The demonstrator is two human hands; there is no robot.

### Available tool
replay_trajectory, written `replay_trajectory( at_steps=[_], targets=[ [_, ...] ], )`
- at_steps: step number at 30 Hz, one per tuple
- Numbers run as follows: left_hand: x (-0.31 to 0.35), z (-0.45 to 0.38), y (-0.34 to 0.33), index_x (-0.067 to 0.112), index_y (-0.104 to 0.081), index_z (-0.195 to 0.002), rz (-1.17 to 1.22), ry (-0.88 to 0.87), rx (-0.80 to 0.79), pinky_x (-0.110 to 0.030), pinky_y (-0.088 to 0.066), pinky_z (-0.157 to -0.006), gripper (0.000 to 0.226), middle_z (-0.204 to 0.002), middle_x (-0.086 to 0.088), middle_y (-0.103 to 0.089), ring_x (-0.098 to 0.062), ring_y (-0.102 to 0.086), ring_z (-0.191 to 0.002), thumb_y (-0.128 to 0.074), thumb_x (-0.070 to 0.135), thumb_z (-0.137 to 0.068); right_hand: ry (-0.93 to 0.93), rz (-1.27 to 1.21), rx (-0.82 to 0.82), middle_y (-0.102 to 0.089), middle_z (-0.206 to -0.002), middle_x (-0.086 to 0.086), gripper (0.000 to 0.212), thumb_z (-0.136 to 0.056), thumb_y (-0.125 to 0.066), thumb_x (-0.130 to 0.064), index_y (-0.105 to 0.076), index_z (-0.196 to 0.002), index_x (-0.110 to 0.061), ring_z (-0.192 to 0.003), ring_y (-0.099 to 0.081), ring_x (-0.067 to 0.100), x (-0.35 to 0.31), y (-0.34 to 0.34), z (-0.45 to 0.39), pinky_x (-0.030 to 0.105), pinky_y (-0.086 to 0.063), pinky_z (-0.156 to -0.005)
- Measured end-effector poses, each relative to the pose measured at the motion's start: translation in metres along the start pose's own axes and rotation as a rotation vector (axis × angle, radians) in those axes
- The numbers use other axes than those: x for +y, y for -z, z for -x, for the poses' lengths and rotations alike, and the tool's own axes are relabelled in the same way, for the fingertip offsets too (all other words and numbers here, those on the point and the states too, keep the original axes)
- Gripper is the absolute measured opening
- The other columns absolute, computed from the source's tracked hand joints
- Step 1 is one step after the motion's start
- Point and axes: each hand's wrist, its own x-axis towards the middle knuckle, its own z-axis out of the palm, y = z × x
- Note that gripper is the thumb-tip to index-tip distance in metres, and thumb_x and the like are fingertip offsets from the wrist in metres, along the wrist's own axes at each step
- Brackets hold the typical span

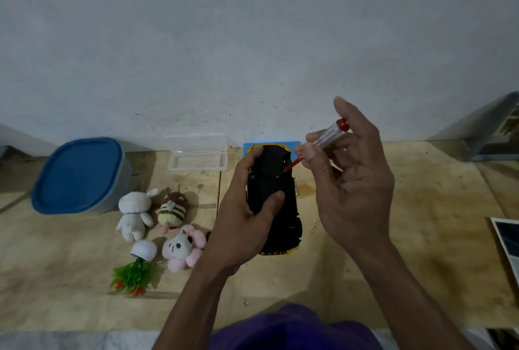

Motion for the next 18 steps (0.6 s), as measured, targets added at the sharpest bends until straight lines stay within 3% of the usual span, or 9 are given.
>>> replay_trajectory(
  at_steps=[5,8,14,18],
  targets=[
    [0.001,0.000,-0.001,0.041,-0.035,-0.148,0.010,0.006,-0.003,-0.026,-0.059,-0.087,0.071,-0.135,0.029,-0.052,-0.002,-0.063,-0.115,-0.065,0.005,-0.095,-0.006,0.012,0.009,-0.070,-0.102,0.001,0.053,-0.095,-0.065,-0.005,-0.044,-0.140,-0.026,-0.093,-0.073,0.023,0.003,0.001,0.001,0.044,-0.061,-0.081],
    [0.002,0.001,-0.001,0.038,-0.035,-0.149,0.003,0.008,0.000,-0.020,-0.057,-0.084,0.071,-0.137,0.024,-0.053,-0.001,-0.063,-0.115,-0.065,0.004,-0.094,0.022,0.056,-0.005,-0.071,-0.104,0.002,0.053,-0.095,-0.065,-0.003,-0.044,-0.141,-0.019,-0.094,-0.073,0.019,0.005,0.001,0.001,0.037,-0.061,-0.083],
    [0.002,0.001,-0.001,0.037,-0.036,-0.149,-0.039,0.014,0.000,-0.027,-0.057,-0.094,0.070,-0.141,0.020,-0.052,-0.002,-0.059,-0.121,-0.066,0.006,-0.094,0.053,0.129,-0.117,-0.067,-0.118,0.006,0.055,-0.096,-0.065,-0.005,-0.041,-0.143,-0.022,-0.106,-0.069,0.010,0.005,0.004,-0.004,0.017,-0.055,-0.086],
    [0.003,0.002,-0.002,0.038,-0.035,-0.149,-0.029,0.026,-0.002,-0.028,-0.059,-0.092,0.071,-0.138,0.021,-0.054,-0.002,-0.062,-0.117,-0.065,0.006,-0.094,0.103,0.163,-0.110,-0.067,-0.110,0.004,0.054,-0.094,-0.069,-0.008,-0.046,-0.141,-0.020,-0.101,-0.069,0.014,0.006,0.007,-0.011,0.019,-0.057,-0.082]
  ],
)
